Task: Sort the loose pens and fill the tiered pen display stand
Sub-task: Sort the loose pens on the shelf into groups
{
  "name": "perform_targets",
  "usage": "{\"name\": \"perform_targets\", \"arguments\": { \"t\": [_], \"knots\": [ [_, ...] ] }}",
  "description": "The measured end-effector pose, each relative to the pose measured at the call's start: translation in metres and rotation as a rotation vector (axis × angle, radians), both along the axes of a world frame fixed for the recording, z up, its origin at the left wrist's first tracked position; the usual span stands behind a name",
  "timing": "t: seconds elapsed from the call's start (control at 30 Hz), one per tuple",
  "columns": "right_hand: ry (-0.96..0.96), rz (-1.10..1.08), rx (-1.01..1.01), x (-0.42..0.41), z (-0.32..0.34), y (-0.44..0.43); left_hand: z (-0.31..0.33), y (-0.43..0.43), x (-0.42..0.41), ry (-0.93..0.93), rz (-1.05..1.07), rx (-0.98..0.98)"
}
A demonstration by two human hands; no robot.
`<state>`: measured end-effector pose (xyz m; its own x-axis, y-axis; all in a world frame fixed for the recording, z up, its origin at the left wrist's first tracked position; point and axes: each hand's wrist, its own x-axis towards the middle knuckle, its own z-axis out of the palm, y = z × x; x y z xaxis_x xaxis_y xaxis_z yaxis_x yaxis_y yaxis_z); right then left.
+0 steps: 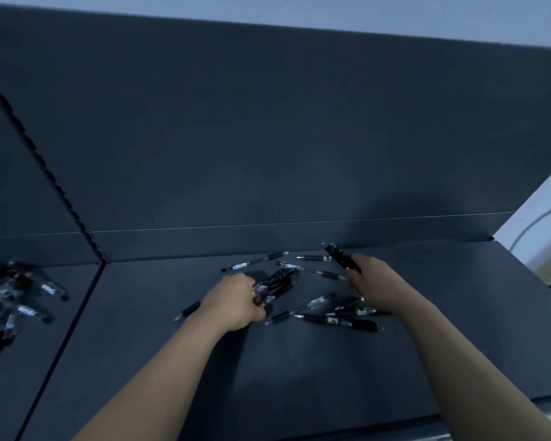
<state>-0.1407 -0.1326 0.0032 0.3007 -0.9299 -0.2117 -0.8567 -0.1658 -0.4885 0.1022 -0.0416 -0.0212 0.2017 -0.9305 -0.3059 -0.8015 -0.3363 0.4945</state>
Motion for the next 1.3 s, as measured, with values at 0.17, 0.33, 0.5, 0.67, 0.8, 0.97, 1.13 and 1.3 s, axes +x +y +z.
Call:
{"name": "perform_targets", "arguments": {
  "t": [0.17,0.33,0.5,0.67,0.8,0.97,1.13,1.3],
  "knots": [
    [0.011,-0.111,-0.057,-0.037,0.004,-0.006,0.012,0.006,-0.011,0.181,0.135,-0.097],
    [0.04,-0.09,-0.046,-0.066,0.0,-0.007,0.019,0.008,-0.031,0.164,0.129,-0.14],
    [-0.026,-0.141,-0.049,-0.092,-0.01,-0.018,0.011,0.01,-0.05,0.377,0.148,-0.199],
    [-0.017,-0.073,-0.076,-0.102,-0.021,-0.025,0.003,0.009,-0.064,0.349,0.173,-0.257],
    [0.033,0.129,-0.09,-0.084,-0.022,-0.026,-0.004,0.007,-0.08,0.359,0.199,-0.263],
    [0.154,0.179,-0.067,-0.077,-0.03,-0.035,-0.004,0.006,-0.086,0.356,0.211,-0.234],
    [-0.039,0.099,-0.034,-0.094,-0.025,-0.028,-0.002,0.001,-0.098,0.301,0.182,-0.192],
    [-0.037,0.198,0.046,-0.09,-0.022,-0.016,-0.001,-0.008,-0.112,0.174,0.072,-0.118]
  ]
}}
